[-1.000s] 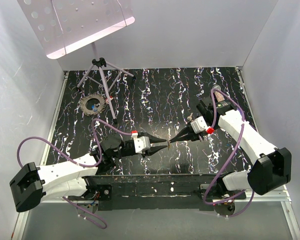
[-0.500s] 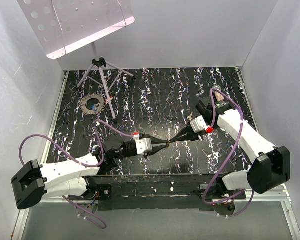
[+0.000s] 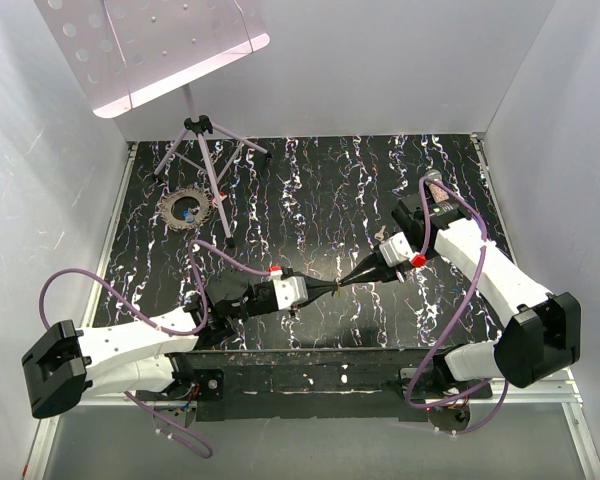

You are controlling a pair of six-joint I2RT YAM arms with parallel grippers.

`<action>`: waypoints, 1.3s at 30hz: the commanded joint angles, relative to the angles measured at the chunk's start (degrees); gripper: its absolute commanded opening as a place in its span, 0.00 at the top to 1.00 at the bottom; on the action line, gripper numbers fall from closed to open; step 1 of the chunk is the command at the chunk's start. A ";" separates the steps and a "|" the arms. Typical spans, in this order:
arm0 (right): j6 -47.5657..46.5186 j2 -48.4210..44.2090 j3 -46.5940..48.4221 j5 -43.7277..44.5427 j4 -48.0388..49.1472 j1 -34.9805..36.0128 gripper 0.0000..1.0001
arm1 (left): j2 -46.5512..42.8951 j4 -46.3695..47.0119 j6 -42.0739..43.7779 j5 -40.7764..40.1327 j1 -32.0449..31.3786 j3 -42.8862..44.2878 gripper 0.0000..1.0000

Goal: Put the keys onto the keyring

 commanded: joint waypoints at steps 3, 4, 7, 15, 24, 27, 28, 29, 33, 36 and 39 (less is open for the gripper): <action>-0.65 -0.81 0.84 -1.13 -13.85 0.43 0.78 | -2.66 -9.19 1.30 -3.76 -0.45 4.24 1.00; 2.76 -0.90 1.45 -0.25 -13.06 0.52 0.72 | -3.01 -11.47 1.91 -3.59 -0.45 4.94 1.00; 10.59 -1.77 3.47 2.21 -10.43 0.52 0.47 | -3.19 -19.02 2.79 -2.97 -0.45 8.01 1.00; 20.89 -2.22 5.23 3.54 -5.76 0.52 0.44 | -2.93 -29.77 2.18 -2.53 -0.45 13.03 1.00; 29.06 -1.60 4.97 4.67 0.22 2.45 0.53 | -2.14 -28.81 0.42 -2.36 -0.45 13.65 1.00; 31.44 -1.34 4.80 4.94 2.24 2.89 0.54 | -2.05 -28.02 0.07 -2.01 -0.45 13.56 1.00; 31.80 -1.34 4.80 4.94 2.68 2.98 0.54 | -1.88 -27.75 -0.19 -1.83 -0.45 13.48 1.00; 32.32 -1.25 4.71 5.03 3.03 3.07 0.54 | -1.79 -27.32 -0.20 -1.57 -0.45 13.39 1.00; 33.73 -1.07 5.50 5.47 4.00 3.07 0.52 | -1.00 -26.17 -1.16 -0.77 -0.45 13.30 1.00; 35.40 -1.25 5.76 6.43 5.05 3.07 0.52 | -0.65 -25.56 -1.52 -0.42 -0.45 13.12 1.00; 37.33 -1.42 5.06 7.31 6.63 3.07 0.52 | -0.73 -25.64 -1.87 -0.25 -0.45 13.21 1.00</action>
